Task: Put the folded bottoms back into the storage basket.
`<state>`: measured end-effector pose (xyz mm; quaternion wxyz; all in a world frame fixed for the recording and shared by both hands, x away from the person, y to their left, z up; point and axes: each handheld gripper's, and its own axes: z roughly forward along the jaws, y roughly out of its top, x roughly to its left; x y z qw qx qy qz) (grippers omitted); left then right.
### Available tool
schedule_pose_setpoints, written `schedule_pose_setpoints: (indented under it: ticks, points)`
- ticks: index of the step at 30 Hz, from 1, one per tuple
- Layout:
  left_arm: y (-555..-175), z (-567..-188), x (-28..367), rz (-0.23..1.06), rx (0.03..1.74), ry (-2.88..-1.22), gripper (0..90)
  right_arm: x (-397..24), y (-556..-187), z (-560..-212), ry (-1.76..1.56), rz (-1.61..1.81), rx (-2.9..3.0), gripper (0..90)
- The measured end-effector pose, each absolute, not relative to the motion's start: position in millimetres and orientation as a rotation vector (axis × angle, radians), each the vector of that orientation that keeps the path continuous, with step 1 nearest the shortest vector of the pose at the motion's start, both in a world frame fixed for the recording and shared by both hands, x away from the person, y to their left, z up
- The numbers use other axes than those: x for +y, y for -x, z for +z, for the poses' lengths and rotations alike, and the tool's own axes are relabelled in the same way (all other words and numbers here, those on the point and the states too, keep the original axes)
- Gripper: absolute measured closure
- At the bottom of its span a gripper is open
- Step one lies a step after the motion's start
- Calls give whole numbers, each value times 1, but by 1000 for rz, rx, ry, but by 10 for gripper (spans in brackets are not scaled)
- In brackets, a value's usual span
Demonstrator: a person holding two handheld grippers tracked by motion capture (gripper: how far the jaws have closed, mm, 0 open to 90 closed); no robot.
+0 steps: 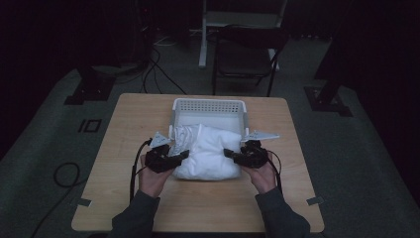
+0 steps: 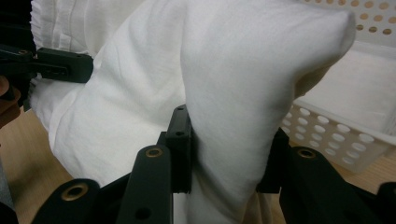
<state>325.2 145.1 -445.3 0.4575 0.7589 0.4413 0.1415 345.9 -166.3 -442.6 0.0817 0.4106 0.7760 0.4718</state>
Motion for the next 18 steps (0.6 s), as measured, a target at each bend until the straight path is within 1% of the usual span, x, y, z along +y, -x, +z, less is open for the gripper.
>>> schedule_pose_setpoints:
  ticks: [18]
  points:
    - [-337, -433, 145, 367, 1083, -1862, 548, -165, -357, -431, -1223, 1414, 2293, 657]
